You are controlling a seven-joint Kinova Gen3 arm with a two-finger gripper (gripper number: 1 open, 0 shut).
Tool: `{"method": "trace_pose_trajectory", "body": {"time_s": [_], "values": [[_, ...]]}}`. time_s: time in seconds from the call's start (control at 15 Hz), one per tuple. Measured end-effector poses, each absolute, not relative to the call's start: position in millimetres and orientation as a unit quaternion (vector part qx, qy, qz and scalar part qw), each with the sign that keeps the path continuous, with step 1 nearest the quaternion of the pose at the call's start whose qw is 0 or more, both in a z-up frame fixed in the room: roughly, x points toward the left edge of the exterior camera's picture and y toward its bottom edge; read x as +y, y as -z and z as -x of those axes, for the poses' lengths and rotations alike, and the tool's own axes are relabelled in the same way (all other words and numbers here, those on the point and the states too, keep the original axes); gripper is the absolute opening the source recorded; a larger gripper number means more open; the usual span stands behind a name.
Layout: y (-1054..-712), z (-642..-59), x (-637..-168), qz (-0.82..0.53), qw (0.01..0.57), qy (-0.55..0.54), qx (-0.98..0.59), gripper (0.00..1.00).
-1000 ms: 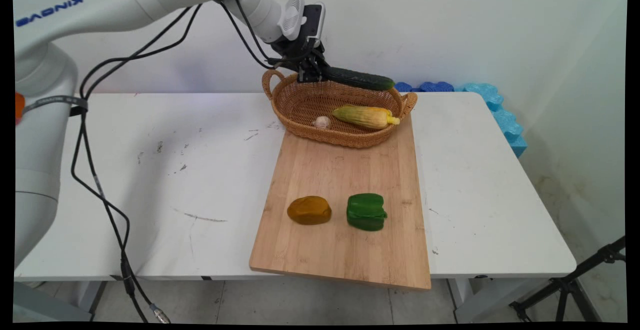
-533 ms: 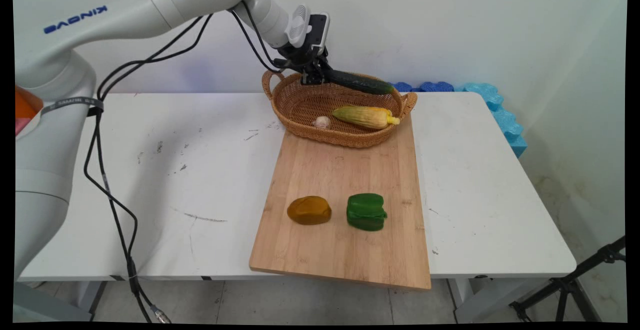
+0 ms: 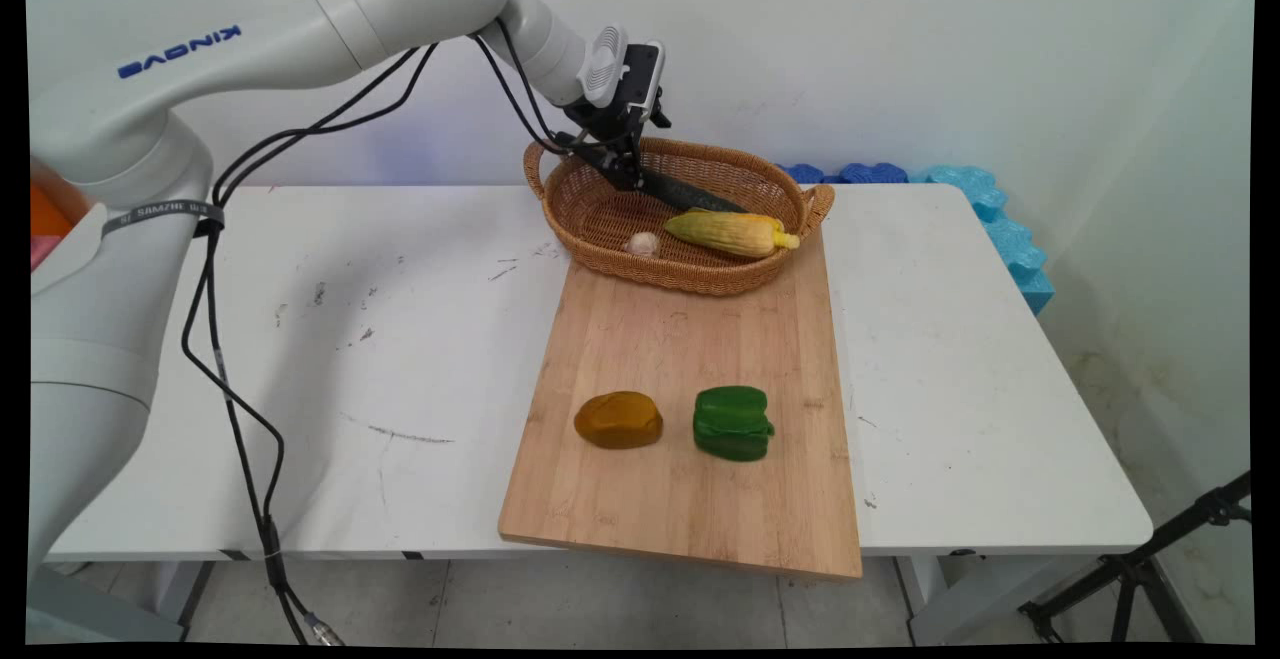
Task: Place the picked object in the vegetable basket
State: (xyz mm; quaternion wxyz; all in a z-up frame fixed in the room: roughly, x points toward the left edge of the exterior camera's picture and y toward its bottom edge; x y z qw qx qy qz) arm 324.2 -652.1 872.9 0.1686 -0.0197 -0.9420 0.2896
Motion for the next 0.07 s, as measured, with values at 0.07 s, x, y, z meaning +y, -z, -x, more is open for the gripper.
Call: {"method": "trace_pose_trajectory", "body": {"time_s": [0.07], "values": [[-872.0, -324.1, -652.0, 0.021, 0.168, -0.29, -0.942, 1.0]]}}
